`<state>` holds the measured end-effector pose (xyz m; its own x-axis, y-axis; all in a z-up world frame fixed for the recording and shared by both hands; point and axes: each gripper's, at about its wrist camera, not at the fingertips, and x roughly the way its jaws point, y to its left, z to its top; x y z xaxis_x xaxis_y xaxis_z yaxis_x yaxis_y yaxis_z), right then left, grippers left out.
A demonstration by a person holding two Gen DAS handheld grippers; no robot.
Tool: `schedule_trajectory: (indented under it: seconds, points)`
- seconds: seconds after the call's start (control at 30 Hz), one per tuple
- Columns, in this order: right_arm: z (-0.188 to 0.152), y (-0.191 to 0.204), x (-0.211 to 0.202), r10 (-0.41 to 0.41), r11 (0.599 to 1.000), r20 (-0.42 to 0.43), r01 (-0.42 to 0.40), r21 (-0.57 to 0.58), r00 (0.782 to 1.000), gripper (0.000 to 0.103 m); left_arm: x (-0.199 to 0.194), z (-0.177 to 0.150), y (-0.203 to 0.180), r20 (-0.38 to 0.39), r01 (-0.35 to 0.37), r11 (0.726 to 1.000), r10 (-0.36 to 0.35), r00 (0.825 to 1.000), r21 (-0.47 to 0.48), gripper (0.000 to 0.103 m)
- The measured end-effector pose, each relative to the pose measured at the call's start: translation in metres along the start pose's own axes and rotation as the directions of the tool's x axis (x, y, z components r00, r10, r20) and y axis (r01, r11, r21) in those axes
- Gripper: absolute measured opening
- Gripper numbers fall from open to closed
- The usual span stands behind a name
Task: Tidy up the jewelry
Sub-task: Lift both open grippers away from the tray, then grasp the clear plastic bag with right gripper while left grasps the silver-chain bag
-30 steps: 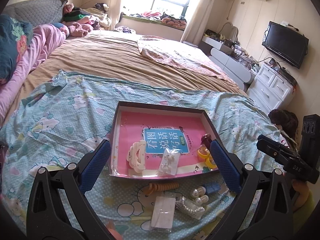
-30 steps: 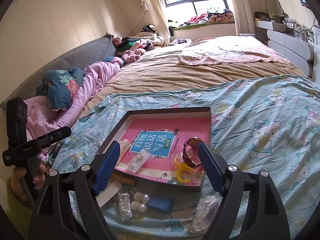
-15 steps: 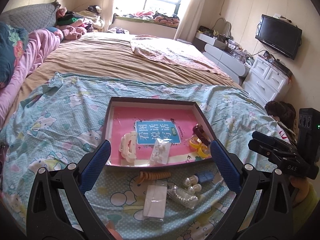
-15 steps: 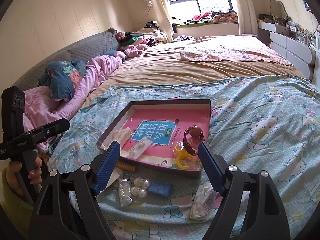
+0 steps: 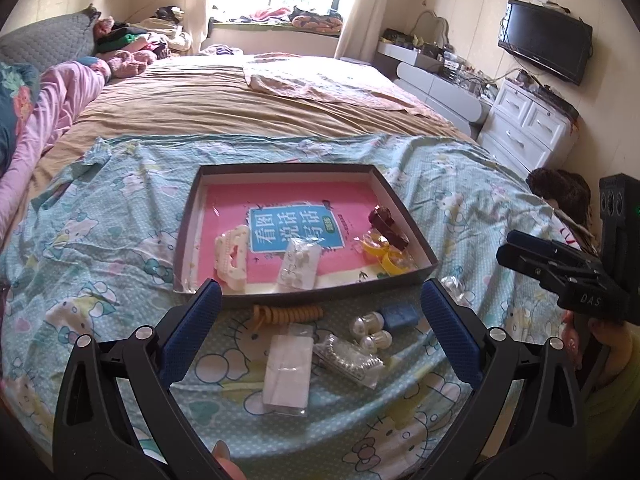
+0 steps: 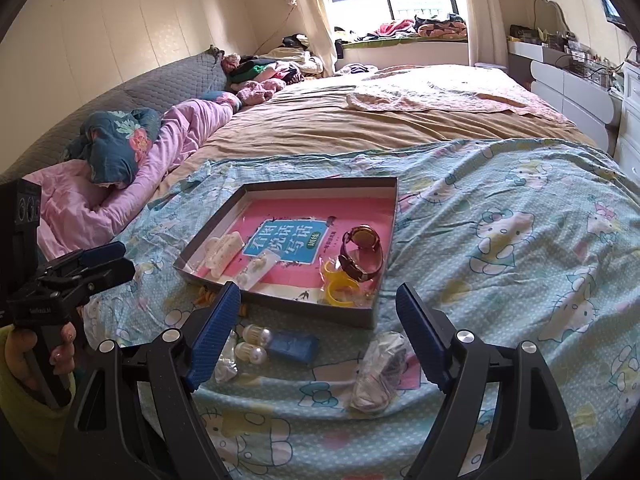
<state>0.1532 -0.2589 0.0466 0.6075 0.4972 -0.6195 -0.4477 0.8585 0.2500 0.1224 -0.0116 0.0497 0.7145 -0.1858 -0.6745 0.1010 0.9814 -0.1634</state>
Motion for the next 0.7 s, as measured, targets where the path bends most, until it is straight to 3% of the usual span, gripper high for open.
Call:
schedule_trajectory:
  seconds: [0.7]
  points:
    - [-0.026,-0.027,-0.007,-0.044,0.999,-0.028,0.045,0.007,0.999,0.079,0.04,-0.047,-0.05,-0.141,0.029,0.994,-0.014,0.99,0.109,0.093]
